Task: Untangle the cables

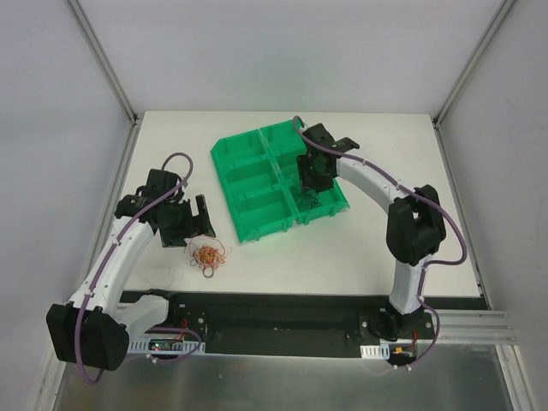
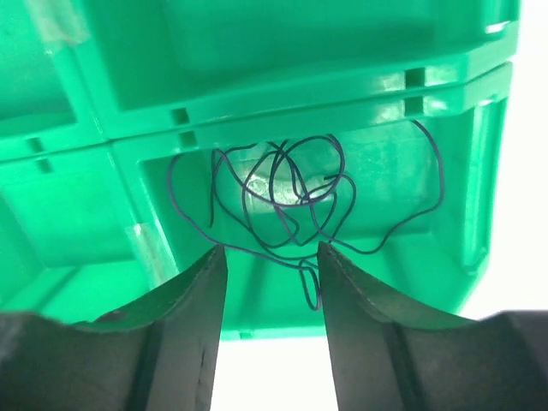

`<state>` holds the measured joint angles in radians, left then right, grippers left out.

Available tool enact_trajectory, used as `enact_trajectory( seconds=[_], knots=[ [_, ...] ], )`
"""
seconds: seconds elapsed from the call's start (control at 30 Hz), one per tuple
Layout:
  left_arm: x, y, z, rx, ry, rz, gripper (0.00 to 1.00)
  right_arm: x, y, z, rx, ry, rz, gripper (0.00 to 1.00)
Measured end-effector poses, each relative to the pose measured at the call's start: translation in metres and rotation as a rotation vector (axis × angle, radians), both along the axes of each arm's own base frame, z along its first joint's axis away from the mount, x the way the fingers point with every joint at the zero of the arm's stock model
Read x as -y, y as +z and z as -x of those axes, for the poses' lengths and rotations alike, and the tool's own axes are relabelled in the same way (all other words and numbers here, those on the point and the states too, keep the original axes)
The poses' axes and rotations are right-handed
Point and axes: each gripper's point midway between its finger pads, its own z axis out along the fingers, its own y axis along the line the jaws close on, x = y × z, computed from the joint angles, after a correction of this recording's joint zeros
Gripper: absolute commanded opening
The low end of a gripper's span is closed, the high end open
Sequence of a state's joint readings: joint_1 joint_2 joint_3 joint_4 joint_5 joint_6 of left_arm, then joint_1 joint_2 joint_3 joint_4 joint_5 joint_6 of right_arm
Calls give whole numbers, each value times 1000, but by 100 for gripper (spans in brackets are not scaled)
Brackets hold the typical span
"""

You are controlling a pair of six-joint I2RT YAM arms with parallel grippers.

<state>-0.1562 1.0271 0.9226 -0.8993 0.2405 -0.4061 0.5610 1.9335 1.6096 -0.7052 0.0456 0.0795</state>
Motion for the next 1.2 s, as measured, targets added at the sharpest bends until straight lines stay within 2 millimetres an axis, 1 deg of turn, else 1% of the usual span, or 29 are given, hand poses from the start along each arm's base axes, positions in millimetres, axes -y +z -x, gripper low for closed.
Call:
enact_trajectory(
  seconds=[0.03,0.1,0.17,0.23,0.3,0.37,0.4,0.43,0.47,0.5,0.6,0.63,0.7,0.8,0.9,1.07,1.2],
  knots=[
    [-1,-3,-1,-14,3,-6,88,0,6,0,10,2,-3,58],
    [-1,-7,-2,-38,6,-15,88,2,23,3,45,10,-1,60],
    [-2,-10,-5,-54,8,-25,88,4,45,7,96,27,1,61],
    [-5,-11,-9,-61,17,-44,88,-1,71,15,157,56,-14,62],
    [-8,-14,-13,-72,34,-63,87,-14,92,28,205,104,-45,62],
    [-10,-19,-17,-102,61,-79,87,-38,109,50,240,185,-93,62],
    [-12,-24,-19,-123,83,-91,87,-51,112,62,249,233,-116,62],
    [-14,-28,-20,-145,103,-96,87,-69,112,82,252,308,-143,62],
    [-16,-32,-21,-162,127,-102,88,-82,110,99,241,369,-159,62],
    [-20,-35,-23,-174,154,-110,88,-102,104,123,228,461,-172,62],
    [-33,-38,-26,-181,236,-124,90,-146,87,175,187,668,-186,62],
    [-39,-39,-25,-180,262,-131,91,-160,80,189,173,730,-183,62],
    [-48,-42,-22,-178,303,-144,93,-187,68,208,151,819,-179,62],
    [-62,-44,-13,-169,364,-155,93,-218,55,218,132,890,-187,62],
    [-68,-47,-7,-173,401,-140,90,-237,48,218,125,923,-196,62],
    [-61,-52,1,-211,400,-85,90,-257,42,220,102,929,-234,62],
    [-55,-50,1,-211,385,-50,89,-266,33,218,89,908,-238,59]
  ],
)
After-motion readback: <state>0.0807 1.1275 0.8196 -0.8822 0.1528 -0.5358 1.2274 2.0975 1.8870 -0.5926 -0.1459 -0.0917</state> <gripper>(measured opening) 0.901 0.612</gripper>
